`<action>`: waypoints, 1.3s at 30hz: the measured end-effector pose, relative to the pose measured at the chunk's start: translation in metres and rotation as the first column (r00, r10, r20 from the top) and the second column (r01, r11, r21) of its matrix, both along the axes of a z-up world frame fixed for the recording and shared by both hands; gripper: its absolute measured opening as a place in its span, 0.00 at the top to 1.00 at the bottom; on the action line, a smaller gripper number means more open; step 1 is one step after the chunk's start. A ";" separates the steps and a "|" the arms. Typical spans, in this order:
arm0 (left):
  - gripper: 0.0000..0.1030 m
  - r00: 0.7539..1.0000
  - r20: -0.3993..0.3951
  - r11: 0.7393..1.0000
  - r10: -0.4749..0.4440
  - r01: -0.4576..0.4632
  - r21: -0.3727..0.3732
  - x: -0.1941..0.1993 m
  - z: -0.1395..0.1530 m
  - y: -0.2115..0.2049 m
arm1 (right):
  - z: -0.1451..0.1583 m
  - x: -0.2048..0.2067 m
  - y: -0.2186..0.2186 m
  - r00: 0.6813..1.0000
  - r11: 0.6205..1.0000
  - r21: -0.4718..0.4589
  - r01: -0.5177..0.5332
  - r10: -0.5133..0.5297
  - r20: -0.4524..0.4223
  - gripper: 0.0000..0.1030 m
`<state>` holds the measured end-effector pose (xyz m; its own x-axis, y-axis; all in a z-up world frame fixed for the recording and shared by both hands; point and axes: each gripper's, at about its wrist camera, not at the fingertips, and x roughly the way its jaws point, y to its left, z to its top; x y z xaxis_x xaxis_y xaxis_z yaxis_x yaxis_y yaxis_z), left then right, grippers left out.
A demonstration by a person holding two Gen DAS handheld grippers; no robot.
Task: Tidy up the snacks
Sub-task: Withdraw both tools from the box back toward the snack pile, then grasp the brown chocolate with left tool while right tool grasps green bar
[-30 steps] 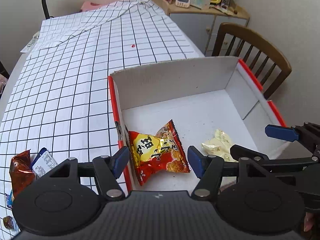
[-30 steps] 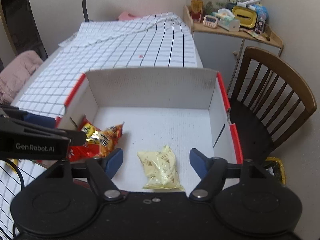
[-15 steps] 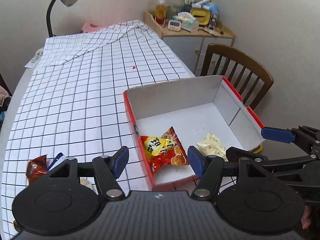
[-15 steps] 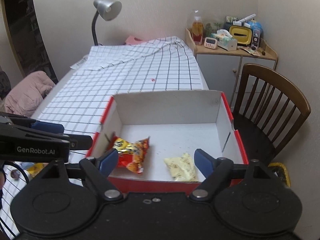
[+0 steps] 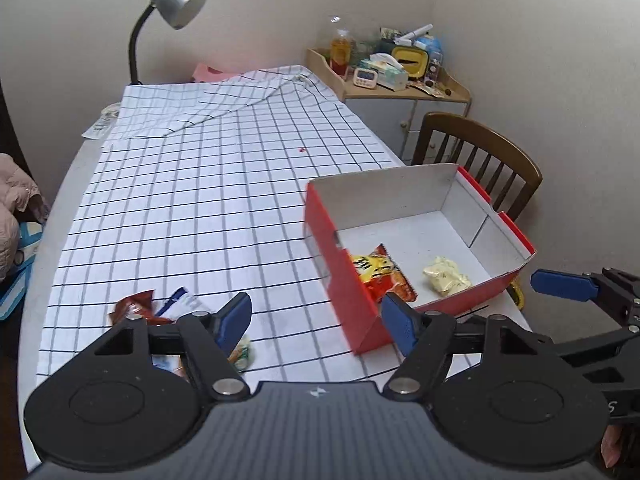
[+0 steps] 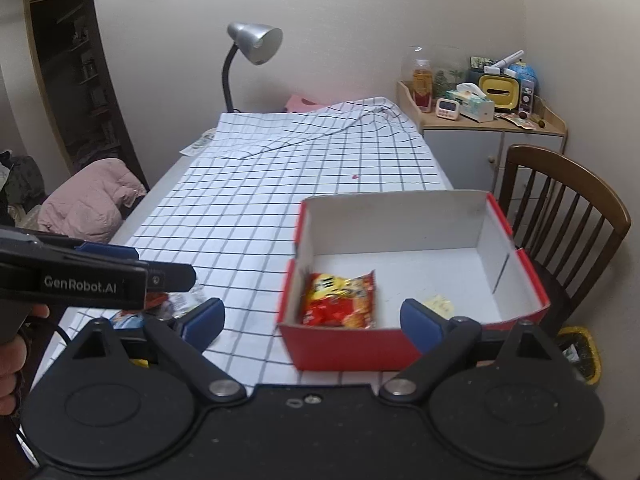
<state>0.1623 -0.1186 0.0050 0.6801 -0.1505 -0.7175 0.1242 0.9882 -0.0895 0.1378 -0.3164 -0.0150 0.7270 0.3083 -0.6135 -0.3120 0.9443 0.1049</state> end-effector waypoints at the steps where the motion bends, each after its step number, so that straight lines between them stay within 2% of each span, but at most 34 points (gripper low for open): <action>1: 0.30 1.000 0.005 1.000 0.002 -0.002 0.001 -0.005 0.000 0.005 | 0.000 -0.004 0.004 1.000 1.000 0.003 0.001 -0.001 0.001 0.08; 4: 0.23 1.000 0.013 1.000 0.004 -0.004 -0.008 -0.018 -0.001 0.019 | -0.003 -0.017 0.017 1.000 1.000 0.001 0.008 -0.008 0.003 0.06; 8: 0.22 1.000 0.020 1.000 0.007 -0.007 -0.030 -0.033 -0.002 0.037 | -0.007 -0.031 0.033 1.000 1.000 -0.001 0.012 -0.012 0.010 0.01; 10: 0.19 1.000 0.026 0.999 0.008 -0.007 -0.034 -0.041 -0.004 0.044 | -0.010 -0.037 0.040 1.000 1.000 0.005 0.012 -0.012 0.010 0.01; 15: 0.17 1.000 0.021 0.999 0.019 -0.018 -0.045 -0.058 -0.011 0.066 | -0.020 -0.050 0.057 1.000 1.000 0.016 0.019 -0.019 -0.005 0.01; 19: 0.03 0.999 0.009 0.996 0.043 -0.042 -0.080 -0.067 -0.021 0.089 | -0.033 -0.060 0.069 0.999 0.999 0.017 0.028 -0.027 -0.027 0.01; 23: 0.01 0.994 -0.017 0.990 0.104 -0.105 -0.092 -0.071 -0.034 0.114 | -0.052 -0.067 0.084 0.997 0.999 -0.003 0.051 -0.051 -0.059 0.01; 30: 0.01 0.975 -0.060 0.974 0.216 -0.219 -0.052 -0.076 -0.062 0.157 | -0.092 -0.074 0.098 0.989 0.994 -0.065 0.092 -0.099 -0.109 0.01; 39: 0.01 0.927 -0.144 0.936 0.347 -0.353 -0.013 -0.074 -0.105 0.208 | -0.138 -0.072 0.112 0.961 0.985 -0.112 0.134 -0.156 -0.227 0.04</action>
